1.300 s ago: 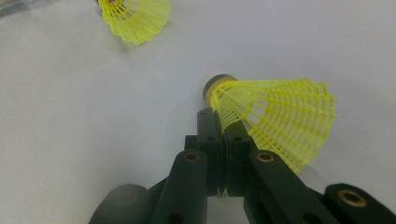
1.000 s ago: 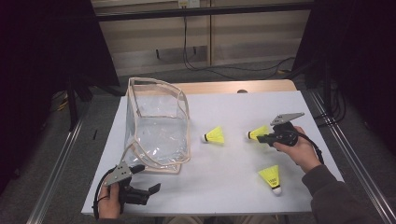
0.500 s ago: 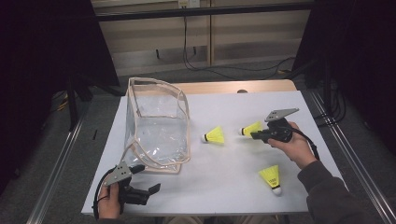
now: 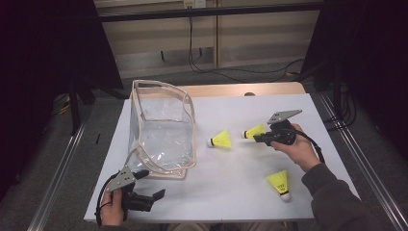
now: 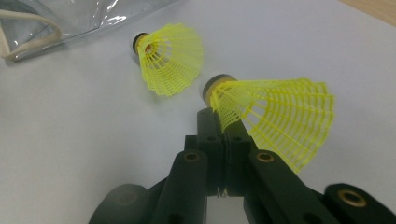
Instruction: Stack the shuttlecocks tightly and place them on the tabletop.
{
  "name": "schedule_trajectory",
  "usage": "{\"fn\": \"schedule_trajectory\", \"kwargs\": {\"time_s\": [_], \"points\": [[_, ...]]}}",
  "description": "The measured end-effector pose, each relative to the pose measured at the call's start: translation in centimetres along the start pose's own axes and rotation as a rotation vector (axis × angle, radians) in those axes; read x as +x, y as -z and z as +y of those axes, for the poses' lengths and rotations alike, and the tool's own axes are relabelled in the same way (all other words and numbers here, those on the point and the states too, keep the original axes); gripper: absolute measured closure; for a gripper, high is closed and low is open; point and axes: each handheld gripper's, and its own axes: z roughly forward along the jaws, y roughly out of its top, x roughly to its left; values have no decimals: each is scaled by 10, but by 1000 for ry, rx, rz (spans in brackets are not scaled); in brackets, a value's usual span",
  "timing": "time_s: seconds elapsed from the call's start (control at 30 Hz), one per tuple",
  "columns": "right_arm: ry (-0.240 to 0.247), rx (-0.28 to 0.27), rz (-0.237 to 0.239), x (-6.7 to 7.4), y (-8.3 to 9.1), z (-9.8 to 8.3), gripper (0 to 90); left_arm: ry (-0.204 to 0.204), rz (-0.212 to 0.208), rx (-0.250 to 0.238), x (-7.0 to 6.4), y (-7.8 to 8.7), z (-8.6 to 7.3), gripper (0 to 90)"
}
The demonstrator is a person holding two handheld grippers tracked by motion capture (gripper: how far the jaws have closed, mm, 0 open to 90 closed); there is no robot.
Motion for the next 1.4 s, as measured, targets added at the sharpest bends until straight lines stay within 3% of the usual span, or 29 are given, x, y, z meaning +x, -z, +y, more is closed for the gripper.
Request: {"fn": "schedule_trajectory", "kwargs": {"time_s": [0.83, 1.4], "points": [[28, -4, 37, 11, -20, 17, 883, 1, 6, -3, 0, 0, -1, 42], [22, -3, 47, 10, -24, 16, 883, -4, 2, -3, -2, 0, 0, 41]]}}
